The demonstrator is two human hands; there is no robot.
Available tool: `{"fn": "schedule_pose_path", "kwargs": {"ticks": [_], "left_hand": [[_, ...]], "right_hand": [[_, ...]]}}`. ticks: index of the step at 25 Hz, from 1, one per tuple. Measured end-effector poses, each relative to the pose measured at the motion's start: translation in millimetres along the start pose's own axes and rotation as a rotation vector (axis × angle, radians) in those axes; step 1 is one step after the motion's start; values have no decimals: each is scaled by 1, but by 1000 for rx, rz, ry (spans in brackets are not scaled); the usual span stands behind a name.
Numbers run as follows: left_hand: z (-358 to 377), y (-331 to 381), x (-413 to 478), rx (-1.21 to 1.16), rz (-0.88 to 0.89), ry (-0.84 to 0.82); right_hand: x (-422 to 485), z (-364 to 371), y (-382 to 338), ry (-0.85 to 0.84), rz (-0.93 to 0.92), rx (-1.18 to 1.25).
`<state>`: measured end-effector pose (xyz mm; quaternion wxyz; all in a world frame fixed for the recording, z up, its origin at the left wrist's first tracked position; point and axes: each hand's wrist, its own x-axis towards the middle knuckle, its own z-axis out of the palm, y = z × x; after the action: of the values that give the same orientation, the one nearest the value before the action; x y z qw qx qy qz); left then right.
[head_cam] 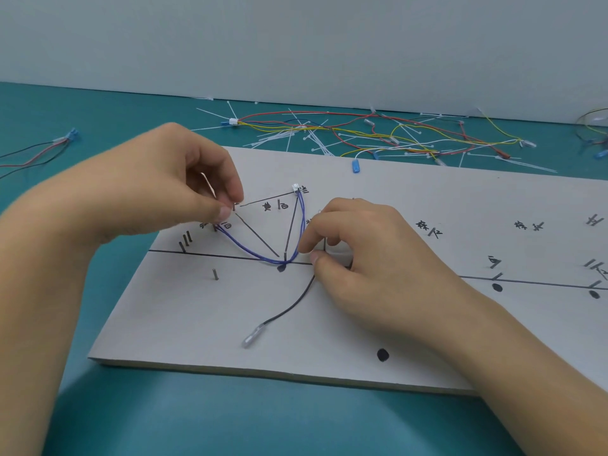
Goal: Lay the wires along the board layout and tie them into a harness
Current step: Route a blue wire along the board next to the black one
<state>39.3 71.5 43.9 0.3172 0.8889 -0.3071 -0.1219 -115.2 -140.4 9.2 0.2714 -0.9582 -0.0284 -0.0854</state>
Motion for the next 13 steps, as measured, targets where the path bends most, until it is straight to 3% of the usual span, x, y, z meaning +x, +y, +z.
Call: {"fn": "schedule_pose_path", "kwargs": {"ticks": [3,13], "left_hand": [[-4,-9,3,-13,-56,57],[0,-7,1,71,-153,-11]], "right_hand": [[0,-1,-1,3,-9,5],[0,0,-1,-9,-11,17]]}}
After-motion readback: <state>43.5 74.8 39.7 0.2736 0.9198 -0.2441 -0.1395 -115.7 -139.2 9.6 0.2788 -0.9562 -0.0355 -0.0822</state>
